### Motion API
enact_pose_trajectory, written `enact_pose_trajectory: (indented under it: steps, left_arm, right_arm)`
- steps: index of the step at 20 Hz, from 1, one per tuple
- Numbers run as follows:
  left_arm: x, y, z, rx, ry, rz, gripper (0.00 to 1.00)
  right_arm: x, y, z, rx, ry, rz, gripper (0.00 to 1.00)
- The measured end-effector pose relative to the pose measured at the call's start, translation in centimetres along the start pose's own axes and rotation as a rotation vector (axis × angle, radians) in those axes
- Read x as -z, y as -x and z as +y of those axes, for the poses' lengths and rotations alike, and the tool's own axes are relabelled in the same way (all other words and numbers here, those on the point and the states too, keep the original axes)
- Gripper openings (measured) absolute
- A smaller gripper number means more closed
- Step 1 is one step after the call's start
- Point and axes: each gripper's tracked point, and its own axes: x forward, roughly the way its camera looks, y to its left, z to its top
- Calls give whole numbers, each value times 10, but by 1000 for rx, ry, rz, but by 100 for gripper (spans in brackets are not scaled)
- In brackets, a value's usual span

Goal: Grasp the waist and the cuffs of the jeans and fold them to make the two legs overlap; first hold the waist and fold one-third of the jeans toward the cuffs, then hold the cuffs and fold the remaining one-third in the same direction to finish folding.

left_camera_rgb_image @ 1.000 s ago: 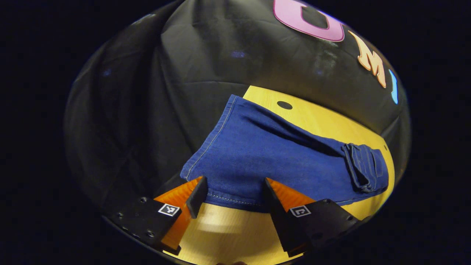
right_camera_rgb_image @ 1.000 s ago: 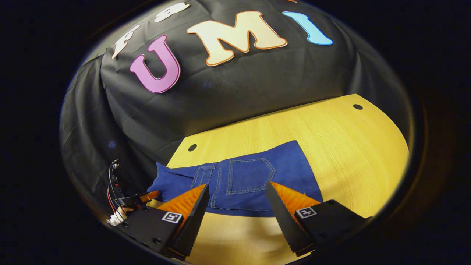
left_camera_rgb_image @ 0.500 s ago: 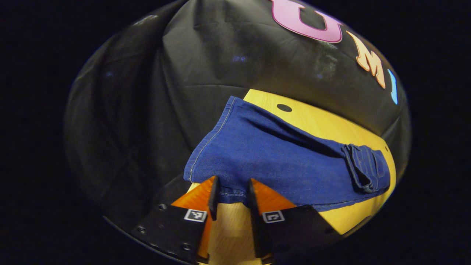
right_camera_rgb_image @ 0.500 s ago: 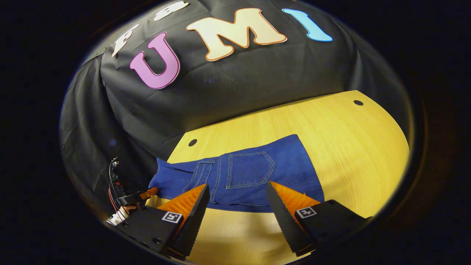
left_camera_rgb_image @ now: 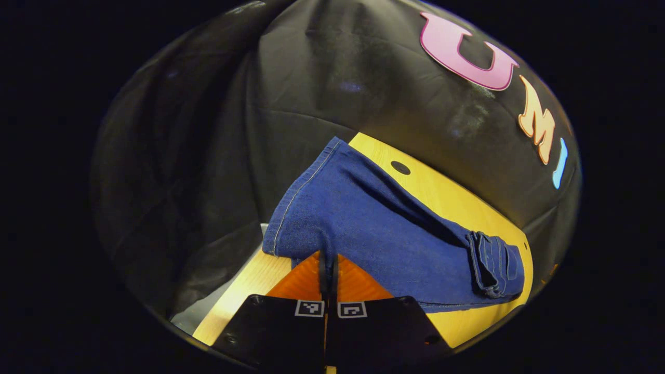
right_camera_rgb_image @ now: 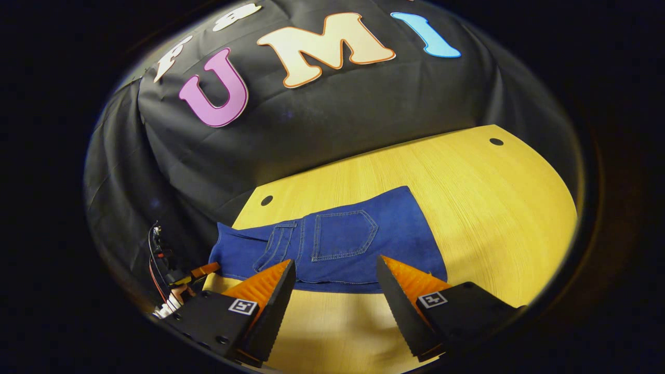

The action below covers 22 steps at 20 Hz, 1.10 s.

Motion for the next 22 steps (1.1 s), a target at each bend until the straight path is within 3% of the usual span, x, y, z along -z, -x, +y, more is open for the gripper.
enact_pose_trajectory:
  steps: [7,15,22]
  left_arm:
    - [-59,29,-39,124,33,-101,0]
    - [-87,47,-181,300,-76,-160,0]
    - [-52,58,-302,397,-204,-151,0]
  right_arm:
    - [1,6,-4,12,5,-2,96]
    - [-3,26,-36,23,9,-7,97]
    - [-13,47,-101,50,-31,-14,96]
